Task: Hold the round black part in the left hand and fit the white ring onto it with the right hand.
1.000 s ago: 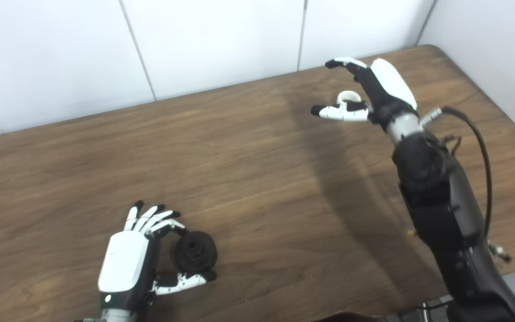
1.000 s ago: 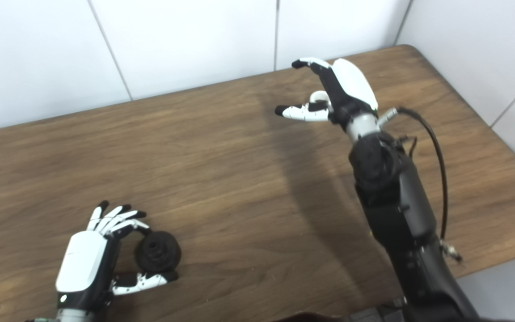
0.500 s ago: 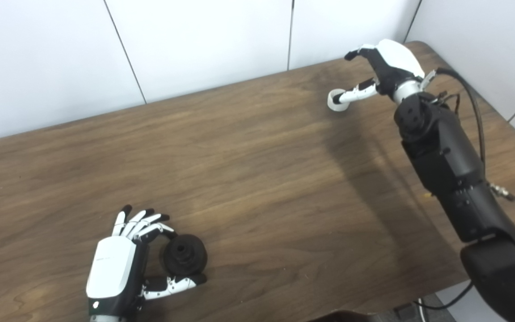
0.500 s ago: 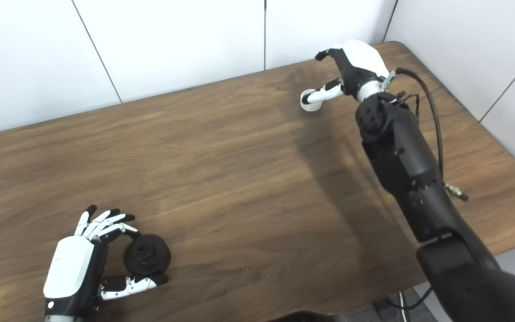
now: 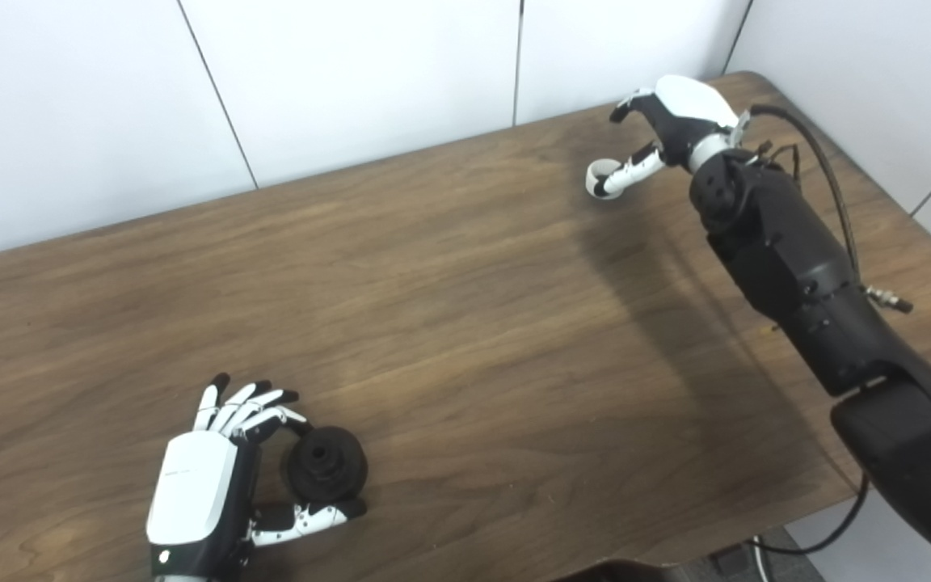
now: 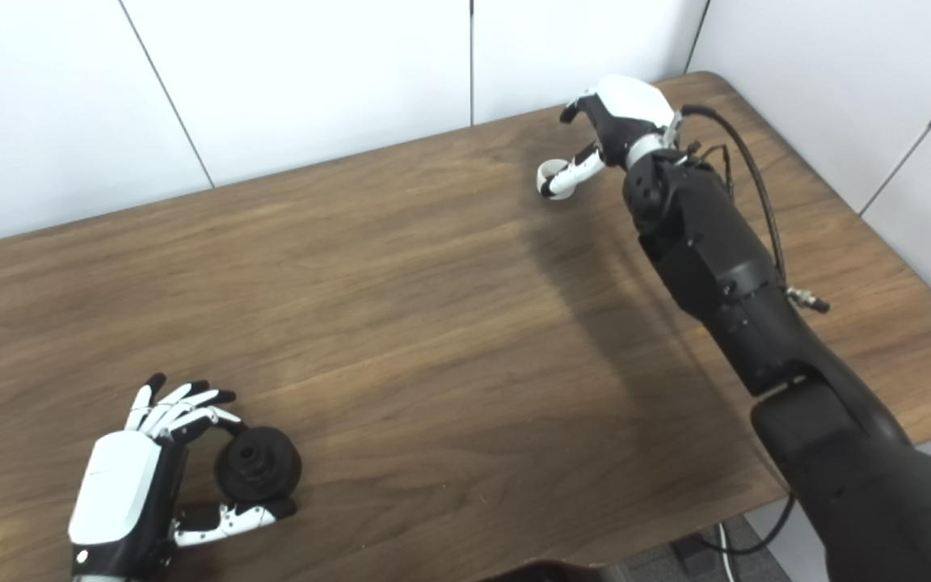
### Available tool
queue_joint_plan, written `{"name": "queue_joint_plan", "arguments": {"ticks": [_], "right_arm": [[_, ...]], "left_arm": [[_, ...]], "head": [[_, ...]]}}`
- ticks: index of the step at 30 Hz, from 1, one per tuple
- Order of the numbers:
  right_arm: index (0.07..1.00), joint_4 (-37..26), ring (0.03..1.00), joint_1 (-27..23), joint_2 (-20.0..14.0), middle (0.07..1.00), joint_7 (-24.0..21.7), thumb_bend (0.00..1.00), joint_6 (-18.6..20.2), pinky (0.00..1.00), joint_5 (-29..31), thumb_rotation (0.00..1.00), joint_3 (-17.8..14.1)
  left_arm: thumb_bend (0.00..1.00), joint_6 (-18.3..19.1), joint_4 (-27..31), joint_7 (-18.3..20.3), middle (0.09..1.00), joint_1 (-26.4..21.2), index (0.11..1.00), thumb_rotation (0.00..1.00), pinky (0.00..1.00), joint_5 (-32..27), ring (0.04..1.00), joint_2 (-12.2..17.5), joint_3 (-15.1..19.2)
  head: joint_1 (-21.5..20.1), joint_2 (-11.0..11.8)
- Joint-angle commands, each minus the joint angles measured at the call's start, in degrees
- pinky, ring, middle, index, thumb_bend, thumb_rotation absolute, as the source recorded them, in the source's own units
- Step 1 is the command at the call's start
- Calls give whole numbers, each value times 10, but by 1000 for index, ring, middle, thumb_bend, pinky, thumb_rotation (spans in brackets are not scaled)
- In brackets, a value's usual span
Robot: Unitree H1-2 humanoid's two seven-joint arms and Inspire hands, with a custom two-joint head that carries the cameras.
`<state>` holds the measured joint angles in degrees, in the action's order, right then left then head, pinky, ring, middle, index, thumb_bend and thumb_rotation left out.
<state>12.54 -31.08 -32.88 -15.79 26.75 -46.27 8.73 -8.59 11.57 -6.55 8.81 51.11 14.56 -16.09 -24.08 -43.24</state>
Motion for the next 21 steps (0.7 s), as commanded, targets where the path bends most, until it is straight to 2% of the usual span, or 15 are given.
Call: {"name": "queue_joint_plan", "arguments": {"ticks": [1,13,21], "right_arm": [[770,0,976,-35,-17,931,-1,793,1,1000,-14,317,2],[752,49,979,-47,-7,930,-7,784,1,1000,-41,297,15],[735,61,970,-42,-11,922,-6,789,1,1000,-45,306,20]], "left_arm": [[523,0,-13,-1,772,10,486,52,1000,3,869,9,3],[523,3,-10,2,771,11,486,53,1000,8,871,6,1],[523,4,-7,3,768,14,485,53,1000,7,872,5,0]], "head": [[-2,0],[4,-1],[4,-3]]}}
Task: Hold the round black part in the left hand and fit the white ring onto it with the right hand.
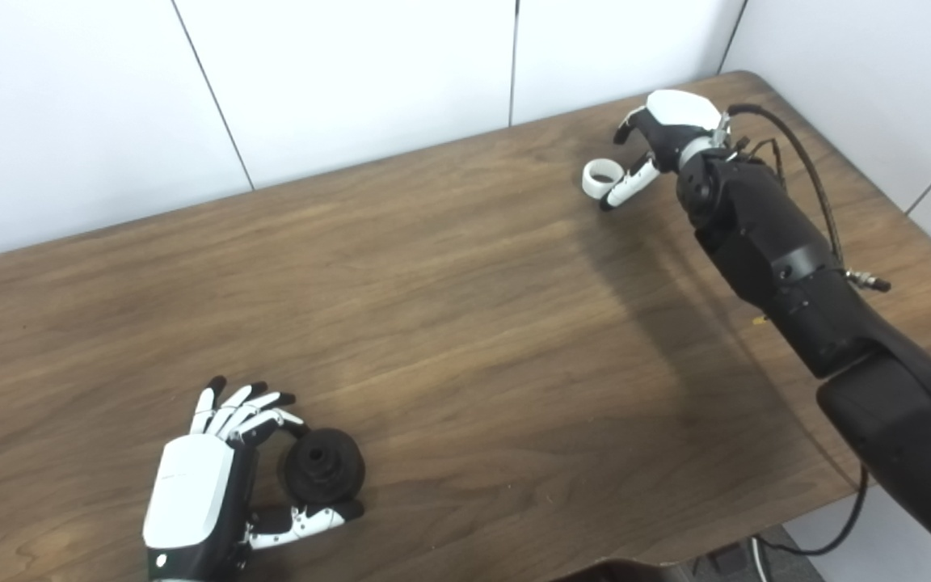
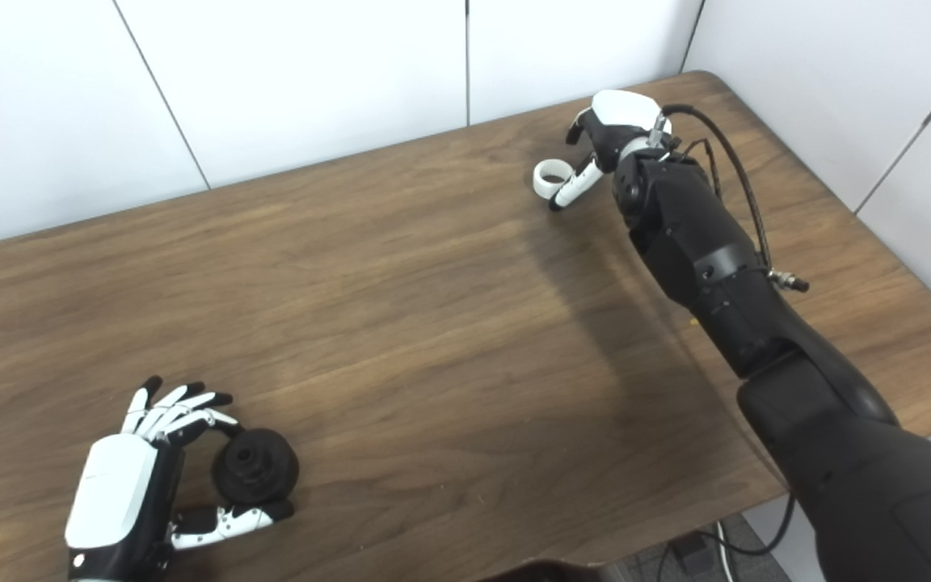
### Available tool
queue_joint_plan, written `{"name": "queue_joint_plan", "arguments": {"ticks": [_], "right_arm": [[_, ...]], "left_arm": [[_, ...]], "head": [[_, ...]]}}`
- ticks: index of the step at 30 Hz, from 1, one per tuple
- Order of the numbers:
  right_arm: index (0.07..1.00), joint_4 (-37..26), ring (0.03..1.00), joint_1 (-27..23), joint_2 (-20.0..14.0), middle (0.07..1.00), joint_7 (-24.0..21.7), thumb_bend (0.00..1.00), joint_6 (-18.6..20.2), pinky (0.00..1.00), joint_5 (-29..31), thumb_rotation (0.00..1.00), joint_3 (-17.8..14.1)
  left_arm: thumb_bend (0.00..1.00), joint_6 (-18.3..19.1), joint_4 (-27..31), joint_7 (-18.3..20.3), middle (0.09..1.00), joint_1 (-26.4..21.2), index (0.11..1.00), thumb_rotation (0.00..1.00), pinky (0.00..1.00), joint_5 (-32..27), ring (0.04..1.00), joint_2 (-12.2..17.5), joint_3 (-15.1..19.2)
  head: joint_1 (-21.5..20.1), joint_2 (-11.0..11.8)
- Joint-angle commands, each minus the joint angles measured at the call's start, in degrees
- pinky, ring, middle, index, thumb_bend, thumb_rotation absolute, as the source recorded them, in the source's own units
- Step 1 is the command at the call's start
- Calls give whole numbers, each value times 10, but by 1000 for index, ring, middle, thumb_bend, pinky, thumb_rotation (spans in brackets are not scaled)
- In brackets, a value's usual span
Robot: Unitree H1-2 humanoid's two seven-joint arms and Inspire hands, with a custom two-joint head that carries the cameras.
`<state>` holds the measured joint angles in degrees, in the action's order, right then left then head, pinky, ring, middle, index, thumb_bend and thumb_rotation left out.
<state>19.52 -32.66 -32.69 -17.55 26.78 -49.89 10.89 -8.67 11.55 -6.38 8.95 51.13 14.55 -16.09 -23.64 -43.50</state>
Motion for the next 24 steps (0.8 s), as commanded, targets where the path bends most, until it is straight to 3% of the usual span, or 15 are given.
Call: {"name": "queue_joint_plan", "arguments": {"ticks": [1,24], "right_arm": [[735,-9,970,-25,-14,921,13,787,0,1000,-8,306,0],[688,-13,961,-27,-15,903,18,739,-1,1000,-1,272,21]], "left_arm": [[523,5,-7,1,767,12,485,53,1000,8,871,5,0],[524,6,-4,-1,764,13,485,51,1000,10,870,0,-3]], "head": [[0,0],[9,-2]]}}
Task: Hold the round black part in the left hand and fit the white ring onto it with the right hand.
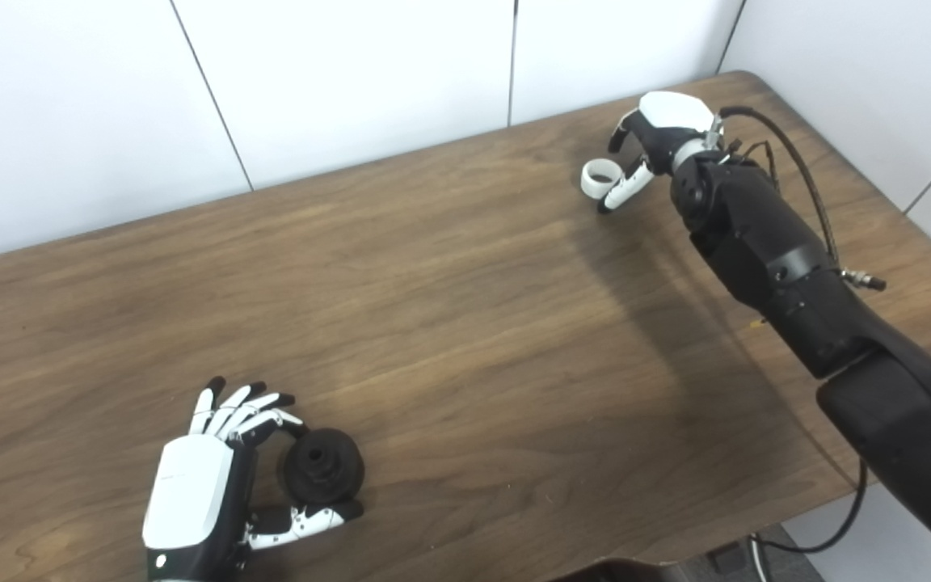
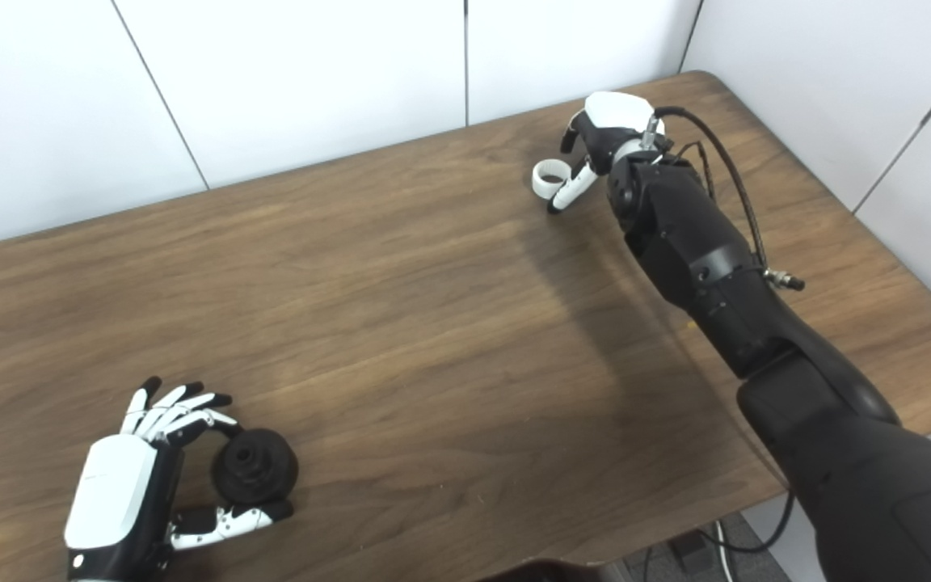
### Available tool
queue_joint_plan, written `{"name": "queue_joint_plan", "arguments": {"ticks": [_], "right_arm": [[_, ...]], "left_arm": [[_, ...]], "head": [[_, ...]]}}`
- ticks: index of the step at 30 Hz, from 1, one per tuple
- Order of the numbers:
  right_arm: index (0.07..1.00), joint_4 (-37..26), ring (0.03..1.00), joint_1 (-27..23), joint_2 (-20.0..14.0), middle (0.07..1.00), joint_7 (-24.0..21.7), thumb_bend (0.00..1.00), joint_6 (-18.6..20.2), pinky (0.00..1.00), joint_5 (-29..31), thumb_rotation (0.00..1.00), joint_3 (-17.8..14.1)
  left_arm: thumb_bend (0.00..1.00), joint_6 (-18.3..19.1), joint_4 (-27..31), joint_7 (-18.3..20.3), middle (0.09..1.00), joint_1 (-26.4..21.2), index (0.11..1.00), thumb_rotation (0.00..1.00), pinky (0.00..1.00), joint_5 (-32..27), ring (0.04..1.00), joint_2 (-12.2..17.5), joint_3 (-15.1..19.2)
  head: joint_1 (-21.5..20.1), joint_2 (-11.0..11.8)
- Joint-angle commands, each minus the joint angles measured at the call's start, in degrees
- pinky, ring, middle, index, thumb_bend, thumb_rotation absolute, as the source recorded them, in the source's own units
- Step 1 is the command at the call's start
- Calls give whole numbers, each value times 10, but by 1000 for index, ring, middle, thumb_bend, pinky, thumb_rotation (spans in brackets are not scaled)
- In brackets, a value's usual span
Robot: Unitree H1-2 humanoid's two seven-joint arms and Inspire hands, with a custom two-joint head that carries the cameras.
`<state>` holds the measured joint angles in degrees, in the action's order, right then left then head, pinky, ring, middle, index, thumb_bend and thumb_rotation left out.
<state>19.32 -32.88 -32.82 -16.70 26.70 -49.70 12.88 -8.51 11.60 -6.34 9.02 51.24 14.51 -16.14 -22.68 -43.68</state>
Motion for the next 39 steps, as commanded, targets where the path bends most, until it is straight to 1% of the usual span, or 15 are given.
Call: {"name": "queue_joint_plan", "arguments": {"ticks": [1,7,11,16,21,26,33,39], "right_arm": [[688,-11,961,-25,-13,903,10,740,0,1000,-3,273,1],[684,-11,958,-28,-12,898,9,735,-1,995,1,277,0],[683,-9,957,-30,-7,899,3,724,1,1000,5,283,-12],[681,-1,958,-35,0,896,-17,707,2,1000,-1,300,-30],[674,3,959,-40,-2,893,-34,705,2,1000,-8,303,-33],[661,-2,959,-42,-5,881,-47,712,2,1000,-2,288,-42],[661,-2,927,-47,-7,854,-68,718,2,979,-13,303,-46],[657,-1,923,-50,5,852,-80,716,2,964,-30,297,-62]], "left_arm": [[524,4,-4,-2,765,12,485,51,1000,9,870,0,-3],[524,3,-6,-3,767,11,485,51,1000,10,870,0,-4],[524,1,-5,-3,767,13,485,51,1000,9,872,1,-4],[524,3,-2,-2,763,15,485,51,1000,9,869,-1,-4],[524,8,4,3,762,17,485,51,1000,10,869,-2,-4],[524,11,5,3,762,17,485,51,1000,9,870,-5,-5],[524,11,6,2,762,17,485,51,1000,10,868,-7,-6],[524,13,9,4,763,18,484,51,1000,10,868,-8,-7]], "head": [[1,0],[1,0],[4,-2],[5,-4],[9,-7],[11,-10],[14,-11],[15,-13]]}}
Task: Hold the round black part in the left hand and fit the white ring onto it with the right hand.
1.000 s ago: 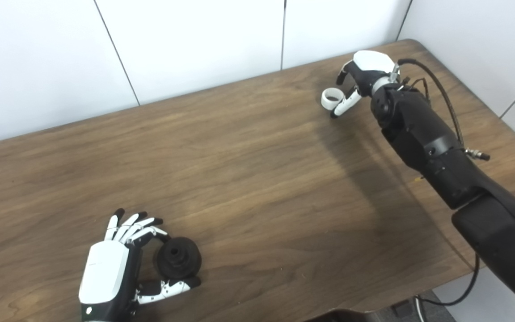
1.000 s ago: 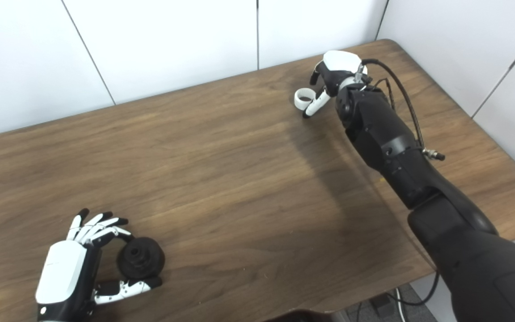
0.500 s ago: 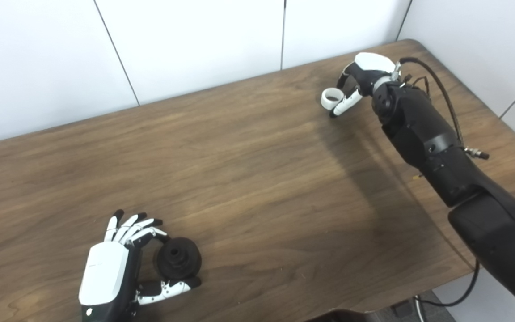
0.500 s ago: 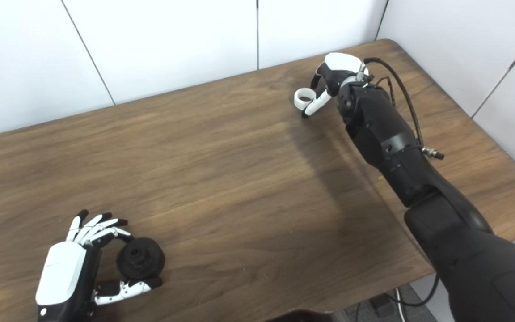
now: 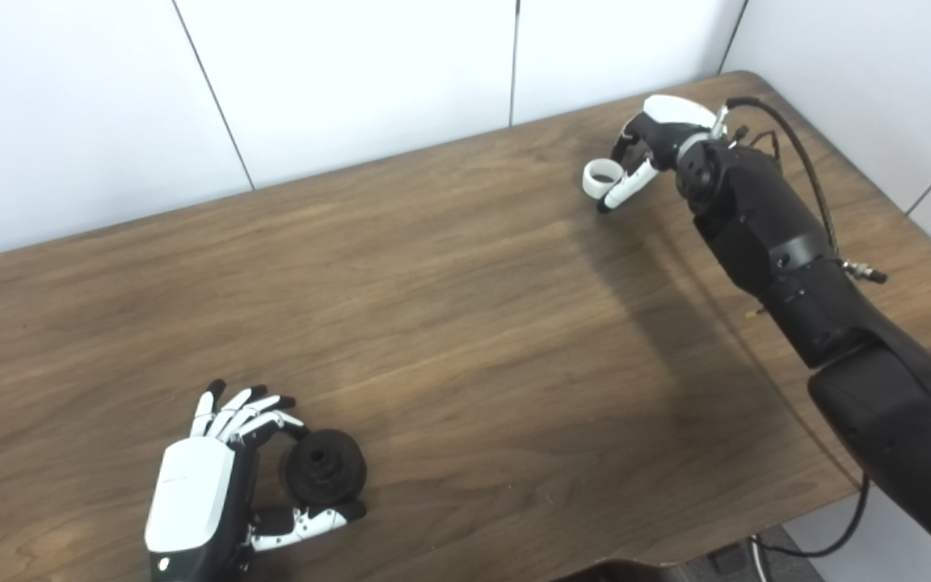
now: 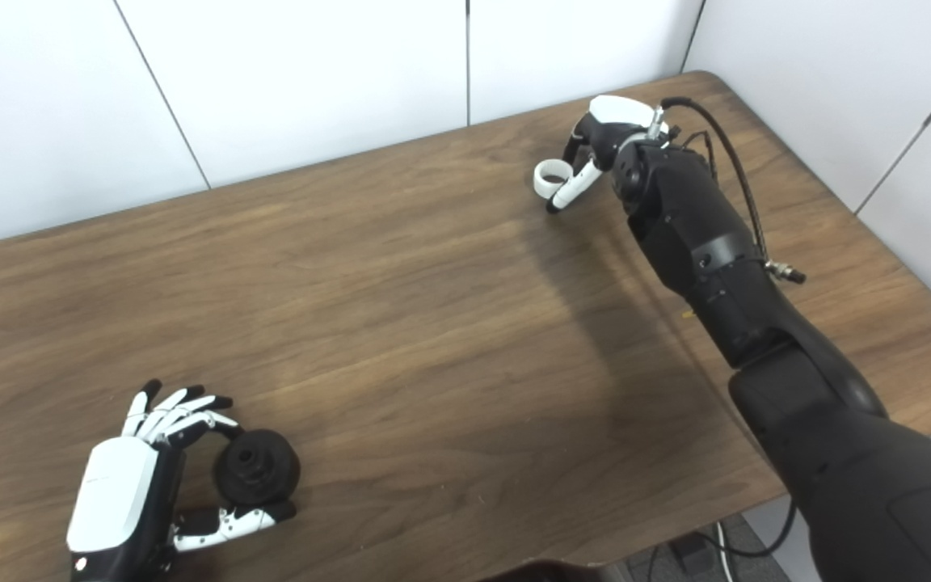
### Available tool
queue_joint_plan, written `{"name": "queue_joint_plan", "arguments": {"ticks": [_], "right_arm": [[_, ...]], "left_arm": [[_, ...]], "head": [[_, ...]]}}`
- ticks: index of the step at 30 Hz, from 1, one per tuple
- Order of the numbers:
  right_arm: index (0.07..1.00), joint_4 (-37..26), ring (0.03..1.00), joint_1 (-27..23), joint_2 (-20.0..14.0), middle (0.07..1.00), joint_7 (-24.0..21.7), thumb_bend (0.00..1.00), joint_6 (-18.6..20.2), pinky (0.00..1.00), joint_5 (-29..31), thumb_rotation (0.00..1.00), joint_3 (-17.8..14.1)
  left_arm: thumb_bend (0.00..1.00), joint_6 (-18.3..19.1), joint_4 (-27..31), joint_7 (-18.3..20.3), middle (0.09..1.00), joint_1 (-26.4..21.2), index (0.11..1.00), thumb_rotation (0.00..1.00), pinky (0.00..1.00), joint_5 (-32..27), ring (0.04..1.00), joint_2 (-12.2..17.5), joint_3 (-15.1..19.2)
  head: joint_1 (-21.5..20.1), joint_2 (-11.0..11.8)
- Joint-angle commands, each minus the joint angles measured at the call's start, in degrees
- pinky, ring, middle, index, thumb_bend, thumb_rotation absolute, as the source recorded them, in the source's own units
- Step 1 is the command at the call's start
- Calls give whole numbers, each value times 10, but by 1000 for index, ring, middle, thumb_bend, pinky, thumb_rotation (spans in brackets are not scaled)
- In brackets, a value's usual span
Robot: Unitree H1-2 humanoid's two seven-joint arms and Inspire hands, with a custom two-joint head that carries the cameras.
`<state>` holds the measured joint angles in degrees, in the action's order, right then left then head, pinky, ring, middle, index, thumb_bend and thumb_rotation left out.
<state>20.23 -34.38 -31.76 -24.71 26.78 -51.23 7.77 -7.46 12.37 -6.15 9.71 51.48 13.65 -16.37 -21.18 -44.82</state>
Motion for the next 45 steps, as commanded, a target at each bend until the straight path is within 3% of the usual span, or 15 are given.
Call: {"name": "queue_joint_plan", "arguments": {"ticks": [1,17,45], "right_arm": [[657,-9,922,-36,-3,852,-2,715,1,962,-19,298,-15],[659,-19,923,-40,18,854,-25,727,1,933,-52,300,-47],[628,-13,924,-38,9,830,1,723,1,978,-25,238,-29]], "left_arm": [[524,2,2,2,763,11,484,51,1000,7,868,0,-4],[524,8,9,10,763,14,484,51,1000,9,870,-2,-4],[524,12,10,11,763,13,484,51,1000,13,871,-8,-5]], "head": [[0,-1],[4,-4],[4,-5]]}}
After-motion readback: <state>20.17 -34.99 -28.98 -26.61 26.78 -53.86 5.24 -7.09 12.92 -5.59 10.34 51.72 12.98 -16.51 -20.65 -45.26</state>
